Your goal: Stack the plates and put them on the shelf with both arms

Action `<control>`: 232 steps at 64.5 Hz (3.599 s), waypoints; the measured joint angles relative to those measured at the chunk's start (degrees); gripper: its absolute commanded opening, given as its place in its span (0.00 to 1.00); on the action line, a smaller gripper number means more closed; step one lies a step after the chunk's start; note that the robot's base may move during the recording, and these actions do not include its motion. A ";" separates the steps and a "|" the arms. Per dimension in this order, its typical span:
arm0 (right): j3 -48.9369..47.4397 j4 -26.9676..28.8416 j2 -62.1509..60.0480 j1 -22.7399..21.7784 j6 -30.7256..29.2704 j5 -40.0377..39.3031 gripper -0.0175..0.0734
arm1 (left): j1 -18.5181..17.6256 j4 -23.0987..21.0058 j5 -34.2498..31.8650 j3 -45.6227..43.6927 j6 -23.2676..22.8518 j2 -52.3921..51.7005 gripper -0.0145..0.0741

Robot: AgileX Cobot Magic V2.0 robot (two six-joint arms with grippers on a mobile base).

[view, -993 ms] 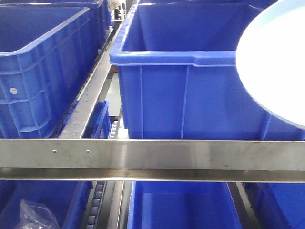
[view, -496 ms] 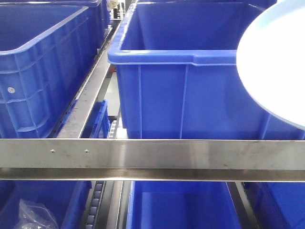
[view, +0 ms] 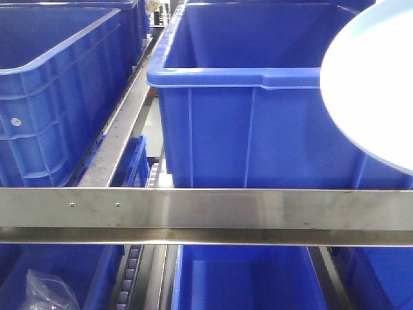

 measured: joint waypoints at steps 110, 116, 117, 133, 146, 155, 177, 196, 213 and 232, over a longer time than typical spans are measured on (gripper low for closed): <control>-35.18 3.19 45.44 4.68 0.44 -6.48 0.49 | 0.00 0.00 0.00 0.00 0.00 0.00 0.26; -28.66 3.19 36.98 4.68 0.44 -6.60 0.23 | 0.00 0.00 0.00 0.00 0.00 0.00 0.26; -27.54 3.19 35.69 4.68 0.44 -6.72 0.23 | 0.00 0.00 0.00 0.00 0.00 0.00 0.26; -6.88 3.19 14.86 4.68 0.44 -11.12 0.25 | 0.00 0.00 0.00 0.00 0.00 0.00 0.26; 2.24 3.19 5.33 4.68 0.44 -11.90 0.25 | 0.00 0.00 0.00 0.00 0.00 0.00 0.26; 4.13 3.19 3.77 4.68 0.44 -12.24 0.25 | 0.00 0.00 0.00 0.00 0.00 0.00 0.26; 4.40 3.19 3.67 4.68 0.44 -10.32 0.25 | 0.00 0.00 0.00 0.00 0.00 0.00 0.26; 6.73 3.19 -6.83 0.69 0.44 -7.84 0.25 | 0.00 0.00 0.00 0.00 0.00 0.00 0.26; 18.62 3.95 -21.25 -5.22 0.50 -7.39 0.25 | 0.00 0.00 0.00 0.00 0.00 0.00 0.26; 24.98 5.18 -29.00 -5.99 0.58 -6.84 0.25 | 0.00 0.00 0.00 0.00 0.00 0.00 0.26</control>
